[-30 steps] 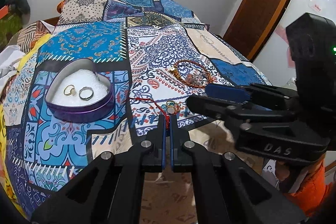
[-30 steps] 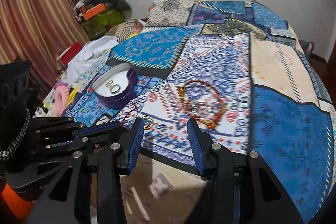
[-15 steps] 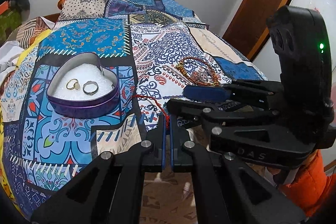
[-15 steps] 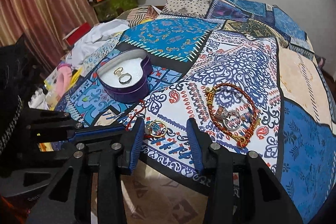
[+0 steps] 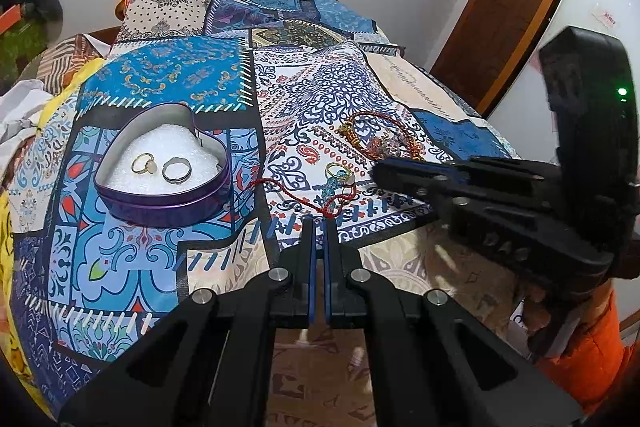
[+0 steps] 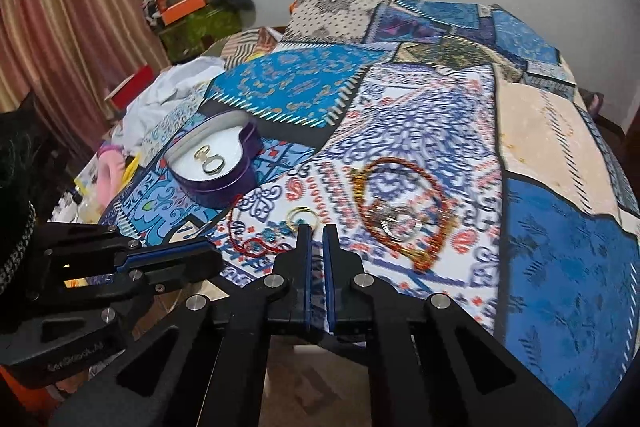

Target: Organize jewelry

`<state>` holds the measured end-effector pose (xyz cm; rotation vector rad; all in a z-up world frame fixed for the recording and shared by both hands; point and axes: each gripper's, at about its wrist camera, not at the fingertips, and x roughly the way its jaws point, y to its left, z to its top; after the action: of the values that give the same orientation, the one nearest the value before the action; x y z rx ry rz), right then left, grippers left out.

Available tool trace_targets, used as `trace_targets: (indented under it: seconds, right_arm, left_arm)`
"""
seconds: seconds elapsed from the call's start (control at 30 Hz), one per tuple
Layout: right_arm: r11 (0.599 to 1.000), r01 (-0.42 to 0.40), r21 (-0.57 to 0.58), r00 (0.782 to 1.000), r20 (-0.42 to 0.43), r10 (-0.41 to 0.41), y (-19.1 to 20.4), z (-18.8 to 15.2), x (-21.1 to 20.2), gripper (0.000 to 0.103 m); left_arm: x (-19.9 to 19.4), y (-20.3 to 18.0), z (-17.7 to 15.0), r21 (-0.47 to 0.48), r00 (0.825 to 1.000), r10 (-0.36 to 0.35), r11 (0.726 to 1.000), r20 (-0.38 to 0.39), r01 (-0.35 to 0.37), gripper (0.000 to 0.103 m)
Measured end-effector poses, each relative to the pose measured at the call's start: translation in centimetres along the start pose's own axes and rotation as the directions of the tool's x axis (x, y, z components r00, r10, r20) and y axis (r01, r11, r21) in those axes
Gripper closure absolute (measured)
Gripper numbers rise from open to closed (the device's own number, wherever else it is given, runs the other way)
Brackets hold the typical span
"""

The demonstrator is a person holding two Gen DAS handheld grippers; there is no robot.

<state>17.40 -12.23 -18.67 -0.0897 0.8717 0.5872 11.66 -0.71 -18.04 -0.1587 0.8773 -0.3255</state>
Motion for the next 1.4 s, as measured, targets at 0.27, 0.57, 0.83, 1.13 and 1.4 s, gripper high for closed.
trace_targets:
  seconds: [0.27,0.57,0.83,1.13,1.4]
  right_arm:
    - [0.999,0.031,-0.016,0.999,-0.014,-0.031,0.0,0.5,-1.0,0.087]
    - [0.997,0.026,-0.073,0.999,-0.019,-0.027,1.8,2.2,1.3,0.071]
    - [0.999,-0.017,-0.033,0.996,-0.085,0.015,1.0,1.8,3.3,0.072]
    - [0.999,-0.006,-0.039,0.997,-0.074,0.003,1.3,1.6,3.0,0.086]
    - [1.0,-0.009,0.007,1.0,0.025,0.009,0.5,1.9,-0.7,0.086]
  left_arm:
    - [-0.9,-0.5,0.3,0.049,0.994,0.107,0.993,0.007,-0.107,0.091]
    - [-2.6,1.8,0.5,-0.004,0.99,0.138,0.99,0.039,-0.138,0.077]
    - [-2.2,2.4,0.5,-0.027,0.992,0.117,0.993,0.036,-0.116,0.077]
    - [-2.2,1.7,0.5,-0.017,0.993,0.109,0.994,0.032,-0.109,0.077]
    - [-2.4,0.3,0.8,-0.002,0.995,0.09,0.996,0.032,-0.09,0.077]
